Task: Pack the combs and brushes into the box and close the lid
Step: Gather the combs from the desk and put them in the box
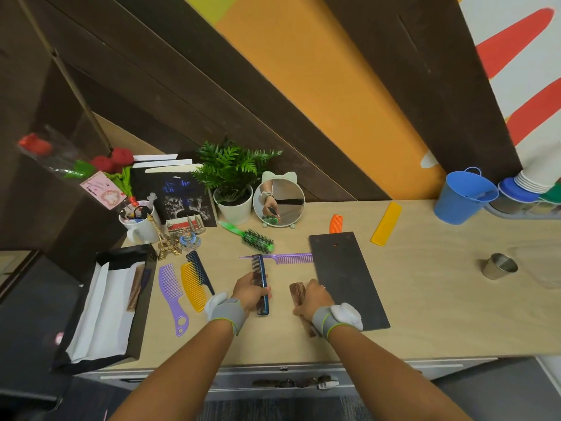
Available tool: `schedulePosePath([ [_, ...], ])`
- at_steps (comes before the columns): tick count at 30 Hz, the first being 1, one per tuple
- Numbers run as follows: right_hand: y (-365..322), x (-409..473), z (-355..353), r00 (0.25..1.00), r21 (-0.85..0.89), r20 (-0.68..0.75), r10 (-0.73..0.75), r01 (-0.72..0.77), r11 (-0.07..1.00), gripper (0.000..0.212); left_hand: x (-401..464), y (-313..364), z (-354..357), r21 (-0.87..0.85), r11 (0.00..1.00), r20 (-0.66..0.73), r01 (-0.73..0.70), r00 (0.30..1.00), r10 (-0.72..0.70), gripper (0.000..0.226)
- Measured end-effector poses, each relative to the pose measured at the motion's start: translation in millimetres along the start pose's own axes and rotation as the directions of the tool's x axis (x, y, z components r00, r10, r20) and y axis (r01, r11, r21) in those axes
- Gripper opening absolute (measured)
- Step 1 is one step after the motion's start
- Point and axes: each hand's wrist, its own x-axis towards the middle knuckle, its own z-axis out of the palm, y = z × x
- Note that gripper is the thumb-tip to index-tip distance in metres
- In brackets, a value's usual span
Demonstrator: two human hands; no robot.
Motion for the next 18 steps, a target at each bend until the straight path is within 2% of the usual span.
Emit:
schedulePosePath([
  [2, -1, 1, -2, 1.0, -0.028, 0.03, 0.002, -0.001, 1.0, 0.063, 0, 1, -2, 0.011, 1.0, -0.004, 0.01, 1.0, -0.01, 0.039],
  [5, -5, 6, -7, 0.999, -0.005, 0.037, -0.015, 0.015, 1.0, 0.044, -2, 4, -4, -0.011, 0.999, 0.005, 0.04, 0.999, -0.04, 0.036],
  [8, -14, 12, -14, 0.999, 0.133, 0.04, -0.027, 0.021, 0.991, 0.032, -3, 6, -5, -0.083, 0.992, 0.003, 0.099, 0.995, -0.099, 0.033],
  [12, -32, 20, -24, 0.994, 0.328, 0.004, -0.111, 0.103, 0.939, 0.018, -4, 8, -6, -0.164, 0.975, 0.004, 0.148, 0.989, -0.149, 0.028],
  [15, -47, 22, -27, 0.99, 0.473, 0.03, -0.136, 0.106, 0.875, 0.036, -4, 9, -8, -0.146, 0.978, 0.041, 0.148, 0.989, -0.144, 0.039],
  [18, -58, 22, -23, 0.987, 0.54, 0.043, -0.157, 0.109, 0.834, 0.038, -6, 11, -8, -0.15, 0.98, 0.104, 0.134, 0.987, -0.119, 0.031],
])
